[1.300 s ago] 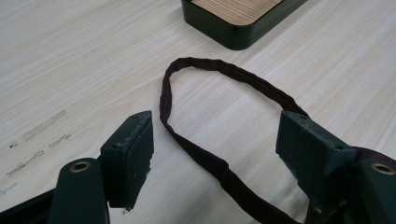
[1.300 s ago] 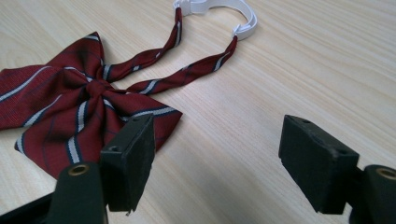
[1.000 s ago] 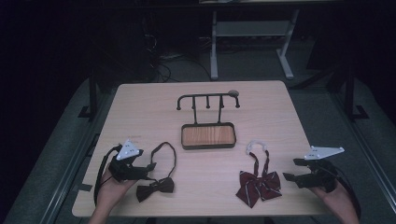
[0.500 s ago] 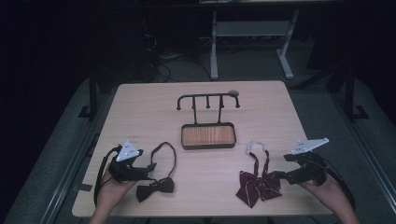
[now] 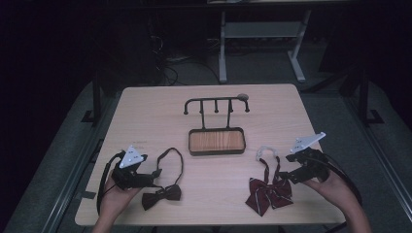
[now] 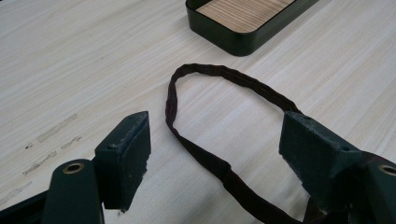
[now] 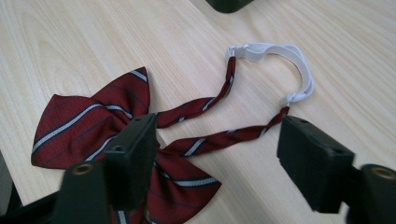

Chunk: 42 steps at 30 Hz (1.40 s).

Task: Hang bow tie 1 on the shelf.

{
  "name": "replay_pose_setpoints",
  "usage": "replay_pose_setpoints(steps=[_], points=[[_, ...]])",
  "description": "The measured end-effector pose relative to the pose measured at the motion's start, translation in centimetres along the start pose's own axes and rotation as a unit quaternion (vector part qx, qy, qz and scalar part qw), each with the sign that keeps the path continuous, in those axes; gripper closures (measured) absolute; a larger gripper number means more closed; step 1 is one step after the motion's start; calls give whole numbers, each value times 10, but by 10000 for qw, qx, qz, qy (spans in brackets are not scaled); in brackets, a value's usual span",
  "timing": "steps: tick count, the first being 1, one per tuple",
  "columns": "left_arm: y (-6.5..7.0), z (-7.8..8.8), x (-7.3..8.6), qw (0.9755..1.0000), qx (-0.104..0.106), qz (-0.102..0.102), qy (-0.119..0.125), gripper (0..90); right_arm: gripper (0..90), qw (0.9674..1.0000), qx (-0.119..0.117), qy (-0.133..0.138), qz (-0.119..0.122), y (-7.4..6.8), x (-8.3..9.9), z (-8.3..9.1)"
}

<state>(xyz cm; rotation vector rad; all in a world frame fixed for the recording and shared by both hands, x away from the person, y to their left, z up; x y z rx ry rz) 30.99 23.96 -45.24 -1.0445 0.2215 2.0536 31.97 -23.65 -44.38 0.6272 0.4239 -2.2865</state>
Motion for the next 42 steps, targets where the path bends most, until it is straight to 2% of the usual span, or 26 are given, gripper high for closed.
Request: replay_pose_setpoints(steps=[5,6,13,15,16,26,30,32,39,42], points=[[0,0,0,10000,-14,10,15,252,301,9999,-10,-116,98,2,-8,-6],[0,0,0,10000,-7,3,8,251,304,9997,18,-220,126,1,-12,-10],[-1,0,1,10000,-17,1,-1,247,338,9990,26,-426,151,5,-22,-17],[-1,0,1,10000,-18,50,18,247,345,9989,27,-460,107,8,-24,-19],[-1,1,1,10000,-9,14,-8,247,364,9988,31,-480,99,12,-28,-21],[-2,0,2,10000,-18,18,-32,247,400,9981,76,-617,-46,26,-37,-30],[-1,-1,2,9999,-16,112,-2,247,444,9979,68,-645,-30,30,-41,-33],[-2,0,2,10000,-26,65,3,247,462,9975,79,-703,-69,34,-42,-36],[-3,1,2,9999,-31,108,20,247,495,9942,256,-978,-364,48,-42,-48],[-3,1,1,9999,-37,118,41,248,505,9933,284,-1040,-412,51,-41,-50]])
Point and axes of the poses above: each handheld gripper's, and its own axes: z roughly backward along the jaws, x roughly out of its underside, y roughly to its right, the point moved 5 cm from there along -z, roughly forward along the jaws, and after that the axes turned 8 degrees about -z, right-handed, at the moved point
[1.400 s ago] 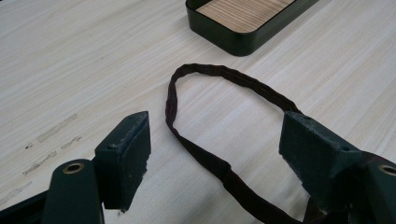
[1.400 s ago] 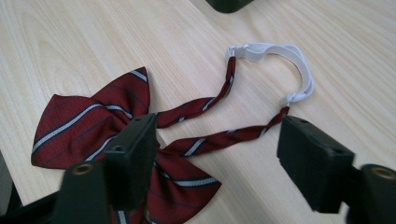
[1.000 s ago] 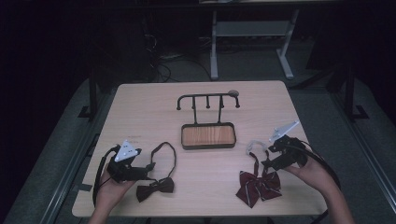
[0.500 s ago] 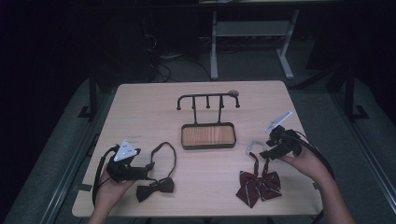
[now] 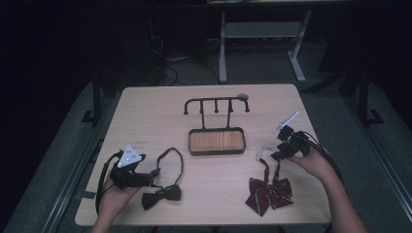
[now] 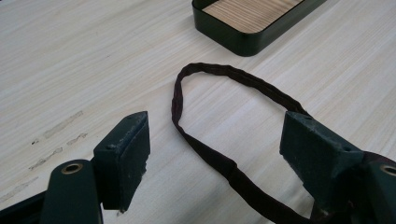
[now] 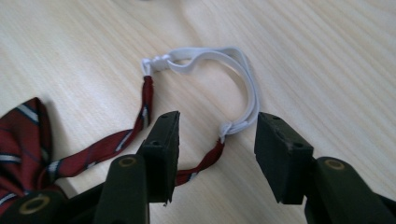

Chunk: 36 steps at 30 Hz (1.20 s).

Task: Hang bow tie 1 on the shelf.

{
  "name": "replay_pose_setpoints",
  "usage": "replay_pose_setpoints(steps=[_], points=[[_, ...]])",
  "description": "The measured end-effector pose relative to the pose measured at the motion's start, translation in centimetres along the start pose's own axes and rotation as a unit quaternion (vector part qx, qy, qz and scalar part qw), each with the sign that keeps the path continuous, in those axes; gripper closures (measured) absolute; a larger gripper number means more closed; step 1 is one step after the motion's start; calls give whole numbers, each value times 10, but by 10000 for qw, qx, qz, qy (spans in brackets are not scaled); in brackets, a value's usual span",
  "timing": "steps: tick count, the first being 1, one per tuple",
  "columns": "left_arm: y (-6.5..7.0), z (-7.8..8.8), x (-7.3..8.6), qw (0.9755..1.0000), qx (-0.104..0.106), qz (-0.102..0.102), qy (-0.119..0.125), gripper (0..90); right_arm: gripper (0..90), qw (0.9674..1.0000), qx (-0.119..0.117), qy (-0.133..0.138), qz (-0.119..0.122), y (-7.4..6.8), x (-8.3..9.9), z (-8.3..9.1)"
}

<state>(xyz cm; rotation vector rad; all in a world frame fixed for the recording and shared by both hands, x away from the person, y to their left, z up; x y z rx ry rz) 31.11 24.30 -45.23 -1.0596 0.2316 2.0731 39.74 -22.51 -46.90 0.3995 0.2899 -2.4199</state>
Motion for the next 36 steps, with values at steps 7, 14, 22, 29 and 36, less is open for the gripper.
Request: replay_pose_setpoints(steps=[7,14,22,29,36], points=[[0,0,0,10000,-16,-12,17,248,550,9998,73,-125,-148,5,0,-6],[0,0,0,10000,-4,-41,-17,248,579,9990,193,-326,-255,8,2,-13],[0,0,0,10000,-8,-31,-17,249,604,9982,246,-445,-326,9,4,-16],[0,-1,0,10000,-20,-57,-28,249,646,9980,276,-479,-321,8,3,-18],[1,-2,1,10000,-22,-34,-58,249,742,9978,297,-558,-218,6,4,-20]])
Point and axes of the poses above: each handheld gripper's, and its own axes: z roughly backward along the jaws, x roughly out of its underside, y roughly to its right, the point moved 5 cm from there along -z, roughly forward along the jaws, and after that the axes turned 8 degrees about -z, right-handed, at the moved point
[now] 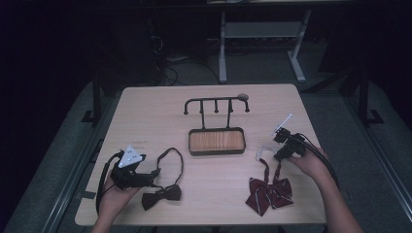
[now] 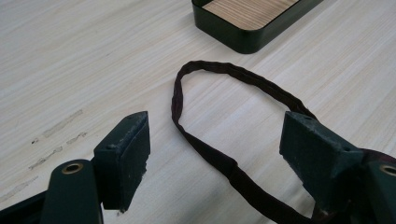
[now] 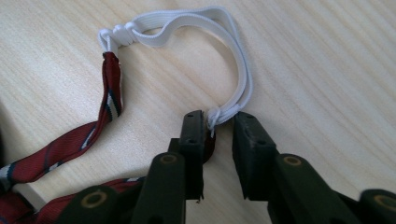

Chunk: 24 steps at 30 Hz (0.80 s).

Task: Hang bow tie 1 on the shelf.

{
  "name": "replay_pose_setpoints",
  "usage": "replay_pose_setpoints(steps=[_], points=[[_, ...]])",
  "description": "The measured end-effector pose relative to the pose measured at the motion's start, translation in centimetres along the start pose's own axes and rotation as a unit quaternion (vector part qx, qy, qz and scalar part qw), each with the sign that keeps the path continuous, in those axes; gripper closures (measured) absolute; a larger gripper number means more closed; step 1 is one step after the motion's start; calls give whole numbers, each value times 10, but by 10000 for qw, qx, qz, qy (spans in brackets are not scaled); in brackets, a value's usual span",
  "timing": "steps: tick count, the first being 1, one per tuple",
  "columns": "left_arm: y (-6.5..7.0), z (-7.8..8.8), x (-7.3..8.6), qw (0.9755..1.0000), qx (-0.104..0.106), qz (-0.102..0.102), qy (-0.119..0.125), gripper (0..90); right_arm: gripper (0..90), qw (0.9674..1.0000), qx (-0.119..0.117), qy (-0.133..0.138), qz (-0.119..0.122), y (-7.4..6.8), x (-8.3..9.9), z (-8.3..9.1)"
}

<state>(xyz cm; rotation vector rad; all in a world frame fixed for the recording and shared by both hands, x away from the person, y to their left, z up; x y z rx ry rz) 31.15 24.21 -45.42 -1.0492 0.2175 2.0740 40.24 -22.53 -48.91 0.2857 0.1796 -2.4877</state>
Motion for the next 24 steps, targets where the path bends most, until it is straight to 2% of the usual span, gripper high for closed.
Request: replay_pose_setpoints(steps=[9,13,18,24], points=[[0,0,0,10000,16,-16,-3,249,828,10000,5,-63,-7,0,0,0],[0,0,0,10000,16,6,8,249,836,10000,-25,-51,-17,-1,0,1],[0,0,0,10000,23,-13,3,249,839,9998,-152,98,1,-3,0,8],[1,0,0,10000,19,-23,1,249,838,9990,-373,217,147,-9,-1,23]])
Point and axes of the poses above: each handheld gripper's, and its own axes: z roughly backward along the jaws, x roughly out of its underside, y roughly to its right, the point moved 5 cm from there along -z, roughly forward along the jaws, and after that the axes turned 8 degrees about -z, right-handed, at the moved point
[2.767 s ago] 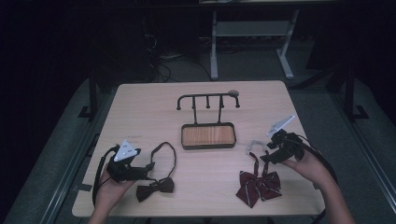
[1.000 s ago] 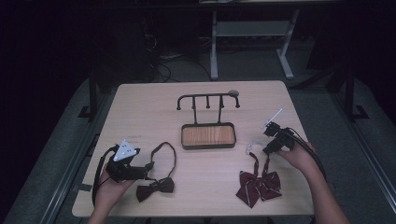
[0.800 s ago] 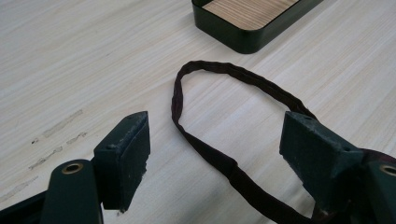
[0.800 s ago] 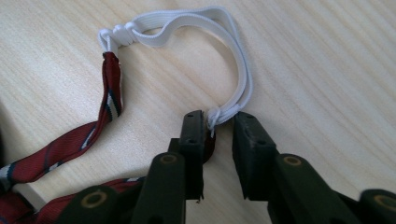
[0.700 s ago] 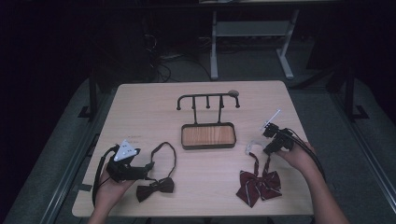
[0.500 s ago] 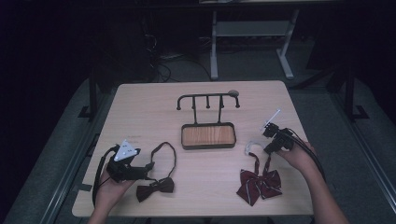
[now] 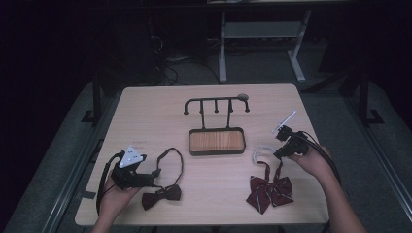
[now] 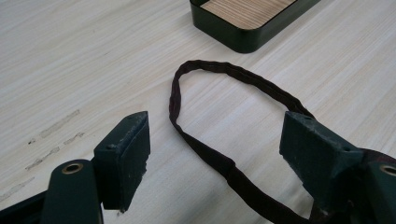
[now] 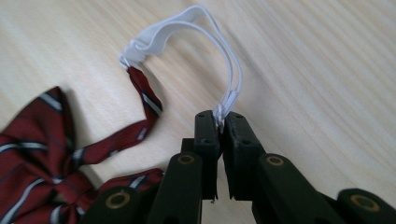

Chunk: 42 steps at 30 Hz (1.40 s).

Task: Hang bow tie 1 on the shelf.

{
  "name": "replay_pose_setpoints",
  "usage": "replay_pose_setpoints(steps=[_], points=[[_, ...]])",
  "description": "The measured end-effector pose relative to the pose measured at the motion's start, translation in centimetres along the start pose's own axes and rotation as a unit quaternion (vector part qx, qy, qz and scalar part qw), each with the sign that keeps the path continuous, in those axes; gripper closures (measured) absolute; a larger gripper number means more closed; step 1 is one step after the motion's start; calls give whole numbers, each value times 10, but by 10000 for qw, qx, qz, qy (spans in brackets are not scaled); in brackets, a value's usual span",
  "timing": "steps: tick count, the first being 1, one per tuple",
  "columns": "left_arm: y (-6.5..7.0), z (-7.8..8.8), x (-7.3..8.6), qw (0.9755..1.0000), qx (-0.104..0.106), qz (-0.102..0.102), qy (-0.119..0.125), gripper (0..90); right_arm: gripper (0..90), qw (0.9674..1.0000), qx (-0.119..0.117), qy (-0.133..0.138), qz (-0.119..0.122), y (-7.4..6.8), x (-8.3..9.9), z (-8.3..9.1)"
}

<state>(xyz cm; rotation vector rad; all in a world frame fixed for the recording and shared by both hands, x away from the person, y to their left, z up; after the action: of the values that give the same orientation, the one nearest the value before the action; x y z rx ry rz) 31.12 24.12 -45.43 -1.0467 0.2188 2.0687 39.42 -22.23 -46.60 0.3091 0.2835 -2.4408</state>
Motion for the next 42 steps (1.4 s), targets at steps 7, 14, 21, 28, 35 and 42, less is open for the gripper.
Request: replay_pose_setpoints(steps=[7,14,21,28,35,42], points=[[0,0,0,10000,6,0,-2,249,837,9993,-291,183,146,-8,-4,14],[0,1,0,10000,0,6,20,249,835,9978,-529,223,340,-19,-6,26],[0,1,0,10000,3,-3,8,249,835,9964,-578,339,518,-29,-8,39],[0,1,0,10000,4,1,13,249,835,9956,-527,368,687,-38,-12,49],[0,2,0,10000,3,-10,-10,249,836,9948,-504,372,807,-43,-14,56],[0,1,0,10000,8,-12,-4,249,836,9940,-481,402,901,-48,-17,67]])
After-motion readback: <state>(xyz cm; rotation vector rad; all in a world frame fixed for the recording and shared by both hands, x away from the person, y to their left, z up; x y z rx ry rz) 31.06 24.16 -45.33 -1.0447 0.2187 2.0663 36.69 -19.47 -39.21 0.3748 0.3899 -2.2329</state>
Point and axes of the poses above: each handheld gripper's, and its own axes: z roughly backward along the jaws, x roughly out of its underside, y roughly to its right, the point moved 5 cm from there along -z, roughly forward along the jaws, and after that the axes turned 8 degrees about -z, right-handed, at the moved point
